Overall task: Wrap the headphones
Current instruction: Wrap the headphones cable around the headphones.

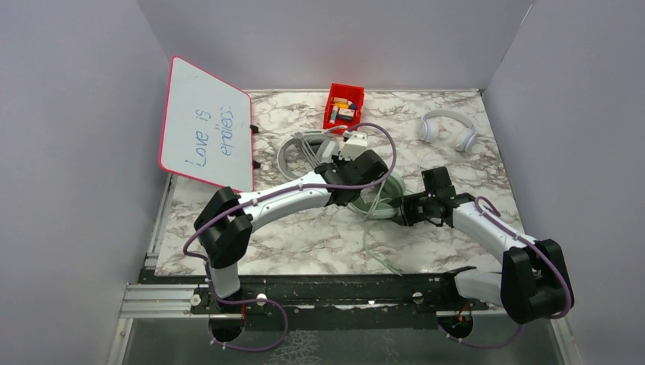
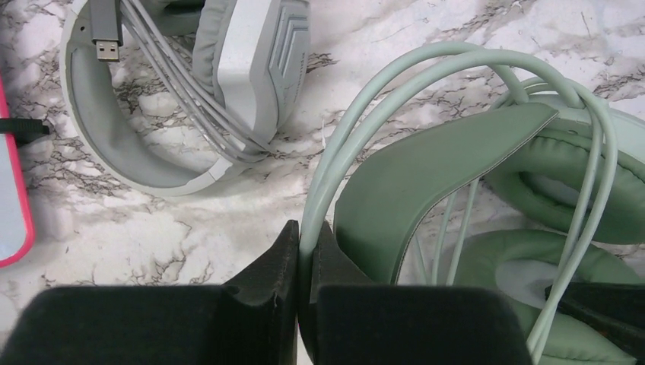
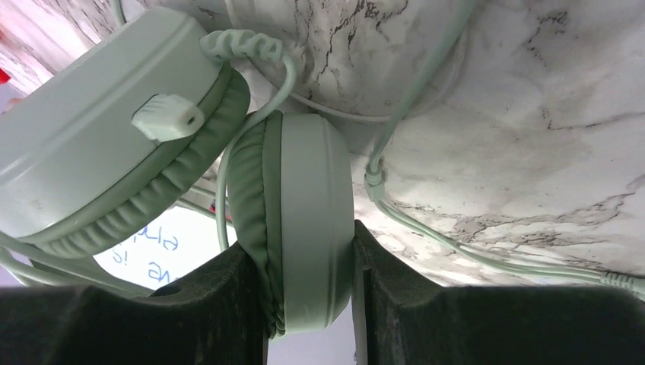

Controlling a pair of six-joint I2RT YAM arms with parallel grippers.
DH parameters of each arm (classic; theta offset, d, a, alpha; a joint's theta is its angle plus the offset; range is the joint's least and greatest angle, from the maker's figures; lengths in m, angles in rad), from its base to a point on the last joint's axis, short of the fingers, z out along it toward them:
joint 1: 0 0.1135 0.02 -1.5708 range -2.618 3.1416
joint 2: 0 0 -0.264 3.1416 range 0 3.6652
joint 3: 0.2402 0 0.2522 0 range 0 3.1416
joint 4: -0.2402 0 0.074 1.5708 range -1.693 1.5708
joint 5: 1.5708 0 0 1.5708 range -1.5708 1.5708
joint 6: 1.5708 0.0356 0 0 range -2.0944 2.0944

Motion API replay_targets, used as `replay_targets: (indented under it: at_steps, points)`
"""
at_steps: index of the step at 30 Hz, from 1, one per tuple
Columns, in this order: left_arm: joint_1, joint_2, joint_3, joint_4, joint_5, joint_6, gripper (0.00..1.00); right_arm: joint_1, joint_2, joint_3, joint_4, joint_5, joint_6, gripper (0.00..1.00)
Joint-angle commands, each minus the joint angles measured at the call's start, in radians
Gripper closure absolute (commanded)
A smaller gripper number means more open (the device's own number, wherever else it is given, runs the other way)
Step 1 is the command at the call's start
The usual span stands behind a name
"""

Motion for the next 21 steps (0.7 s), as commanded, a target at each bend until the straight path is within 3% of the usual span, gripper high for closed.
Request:
replay_targets:
  at_steps: [1, 8, 13, 15, 21]
  points:
    - [0.039, -0.048, -0.013, 0.026, 0.061, 0.03, 1.0, -0.002, -0.012, 0.044, 0.002, 0.04, -0.159, 0.63]
    - [0.079, -0.139, -0.027, 0.091, 0.198, 0.039, 1.0, -0.002, -0.08, 0.26, -0.094, 0.204, -0.731, 0.23]
    - [0.132, -0.166, -0.038, 0.105, 0.304, 0.023, 1.0, -0.002, -0.193, 0.366, -0.126, 0.169, -1.138, 0.13]
    - [0.154, -0.184, -0.041, 0.109, 0.347, 0.019, 1.0, -0.013, -0.243, 0.372, -0.096, 0.166, -1.2, 0.01]
    - [0.238, -0.254, -0.046, 0.129, 0.504, 0.012, 1.0, -0.185, -0.047, 0.473, -0.153, -0.03, -1.26, 0.0]
